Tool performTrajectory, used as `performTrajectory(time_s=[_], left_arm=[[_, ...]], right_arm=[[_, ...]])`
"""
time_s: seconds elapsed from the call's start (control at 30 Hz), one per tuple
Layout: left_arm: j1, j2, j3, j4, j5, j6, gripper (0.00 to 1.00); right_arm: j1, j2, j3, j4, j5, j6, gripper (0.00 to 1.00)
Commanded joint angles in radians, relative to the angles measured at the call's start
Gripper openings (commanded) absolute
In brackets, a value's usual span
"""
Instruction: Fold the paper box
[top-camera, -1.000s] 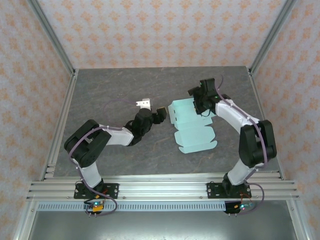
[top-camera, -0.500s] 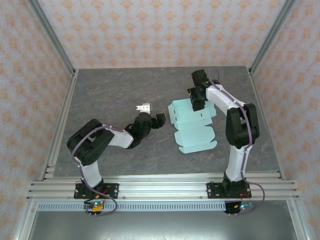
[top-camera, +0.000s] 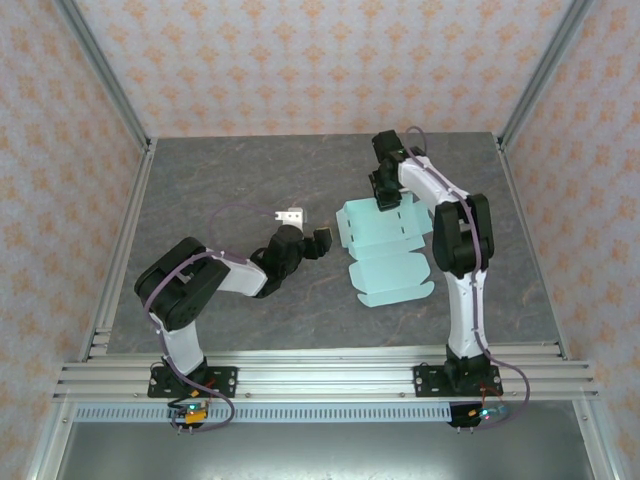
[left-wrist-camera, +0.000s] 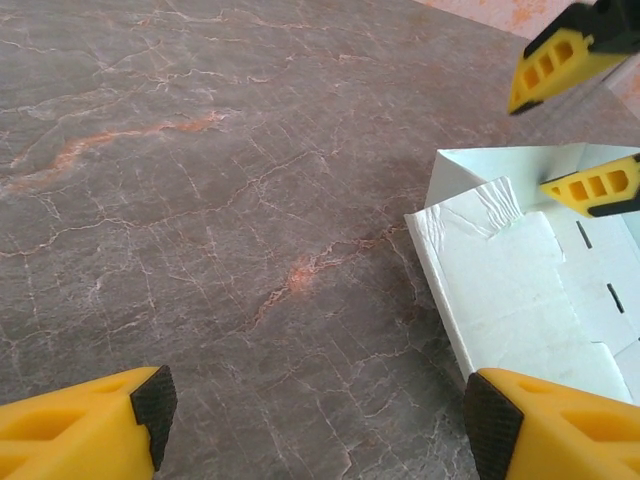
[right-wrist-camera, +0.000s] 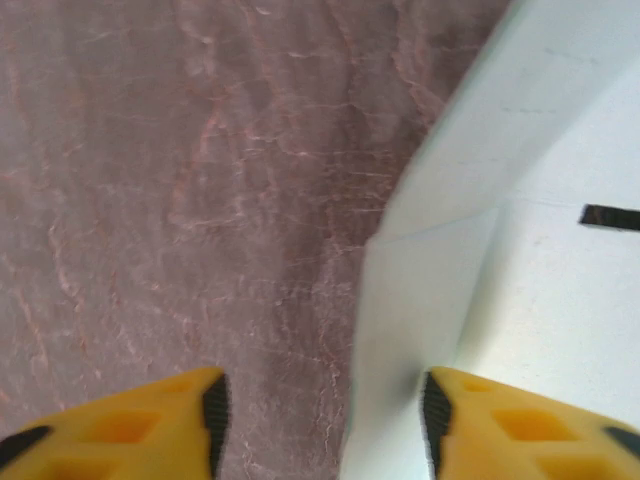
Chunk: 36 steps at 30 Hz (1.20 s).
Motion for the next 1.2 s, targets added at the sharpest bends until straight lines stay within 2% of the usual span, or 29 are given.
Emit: performTrajectory(time_s=[0.0, 0.07, 0.17, 0.37, 0.5, 0.67, 0.87, 1.17], left_arm=[[0.01, 0.009, -0.011, 0.034, -0.008, 0.021, 0.79], [0.012, 0.012, -0.011, 0.033, -0.006, 0.021, 0.78], [0.014, 0.016, -0.011, 0.037, 0.002, 0.018, 0.78], [0.014, 0.018, -0.013, 0.045, 0.022, 0.02, 0.77], [0.014, 0.005, -0.023, 0.065, 0.049, 0.026, 0.77], [0.014, -0.014, -0.06, 0.092, 0.052, 0.008, 0.77], [0.014, -0.016, -0.089, 0.148, 0.069, 0.006, 0.75], [0.005, -0.011, -0.118, 0.272, 0.099, 0.056, 0.73]], right_arm=[[0.018, 0.01, -0.015, -0.041, 0.0, 0.012, 0.49], [0.023, 0.0, -0.032, -0.025, -0.002, 0.019, 0.44], [0.028, -0.03, -0.051, -0.015, 0.023, 0.02, 0.28], [0.033, -0.104, -0.121, 0.028, 0.031, 0.041, 0.17], [0.041, -0.181, -0.253, 0.145, 0.017, 0.092, 0.11], [0.056, -0.291, -0.45, 0.407, -0.018, 0.145, 0.08], [0.061, -0.438, -0.768, 0.943, -0.065, 0.188, 0.08], [0.061, -0.508, -0.98, 1.373, -0.147, 0.167, 0.07]])
